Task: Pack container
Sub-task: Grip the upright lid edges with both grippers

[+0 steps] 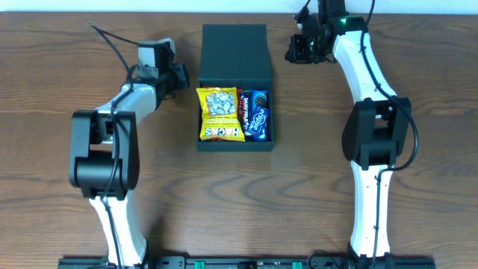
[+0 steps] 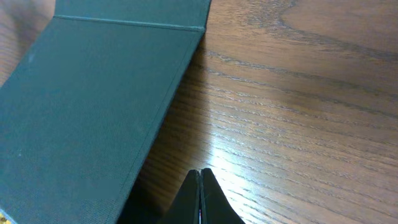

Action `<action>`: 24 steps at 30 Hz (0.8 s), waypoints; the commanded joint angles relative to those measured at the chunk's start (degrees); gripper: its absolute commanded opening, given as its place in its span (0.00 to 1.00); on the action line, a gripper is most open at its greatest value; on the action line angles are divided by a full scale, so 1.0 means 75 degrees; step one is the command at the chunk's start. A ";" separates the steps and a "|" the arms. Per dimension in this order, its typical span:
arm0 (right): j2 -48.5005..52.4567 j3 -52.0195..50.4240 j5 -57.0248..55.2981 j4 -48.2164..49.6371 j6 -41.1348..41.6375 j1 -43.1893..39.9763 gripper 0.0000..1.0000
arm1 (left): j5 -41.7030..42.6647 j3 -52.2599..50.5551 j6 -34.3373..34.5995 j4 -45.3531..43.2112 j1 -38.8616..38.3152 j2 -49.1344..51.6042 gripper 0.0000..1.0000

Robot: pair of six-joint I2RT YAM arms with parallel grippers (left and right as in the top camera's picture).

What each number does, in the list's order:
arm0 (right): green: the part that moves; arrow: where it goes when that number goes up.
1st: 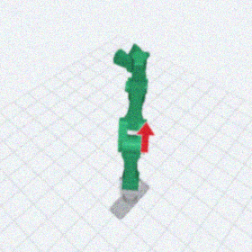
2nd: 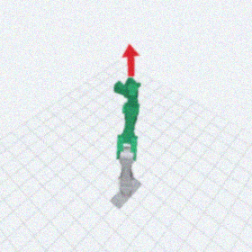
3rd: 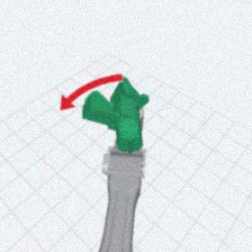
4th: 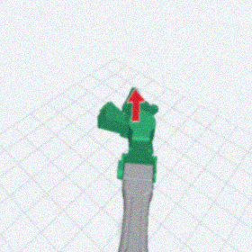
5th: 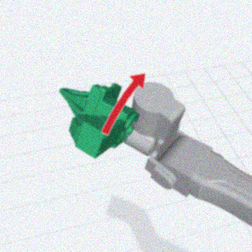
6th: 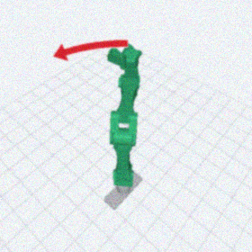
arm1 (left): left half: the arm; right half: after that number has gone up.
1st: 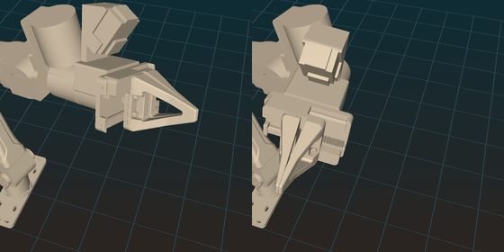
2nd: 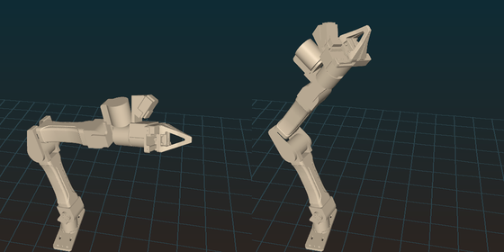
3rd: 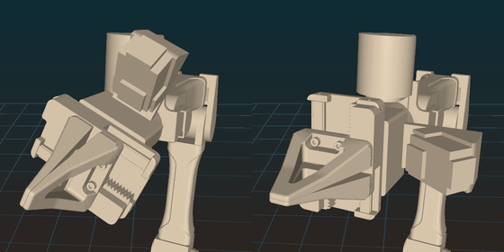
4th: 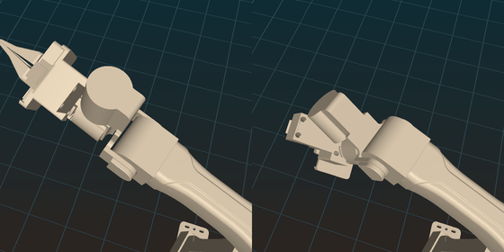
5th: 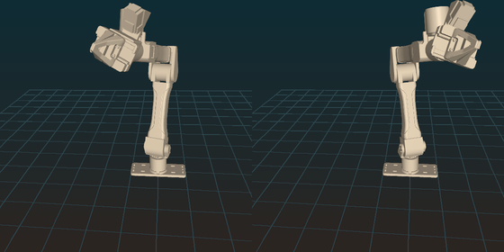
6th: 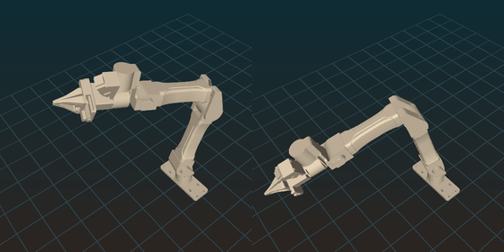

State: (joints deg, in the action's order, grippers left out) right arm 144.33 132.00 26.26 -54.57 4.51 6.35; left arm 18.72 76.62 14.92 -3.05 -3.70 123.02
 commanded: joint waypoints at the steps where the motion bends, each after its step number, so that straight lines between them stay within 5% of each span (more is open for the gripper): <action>1: 0.0023 -0.0017 0.0388 -0.0073 -0.0125 0.0079 0.01 | 0.0571 0.0697 0.0248 -0.0041 -0.0052 0.0399 0.05; 8: 0.0399 -0.0020 0.1102 -0.0236 -0.0131 0.0085 0.01 | 0.0790 0.1818 0.0245 0.0720 -0.0149 0.0950 0.06; 24: 0.0857 -0.0020 0.1827 -0.0210 -0.0274 0.0256 0.01 | 0.1964 0.1915 0.1046 0.0379 -0.0181 0.1428 0.05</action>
State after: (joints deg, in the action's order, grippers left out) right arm 149.75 131.83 37.15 -56.25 3.79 7.42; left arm 31.38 90.28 21.21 0.64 -4.99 133.21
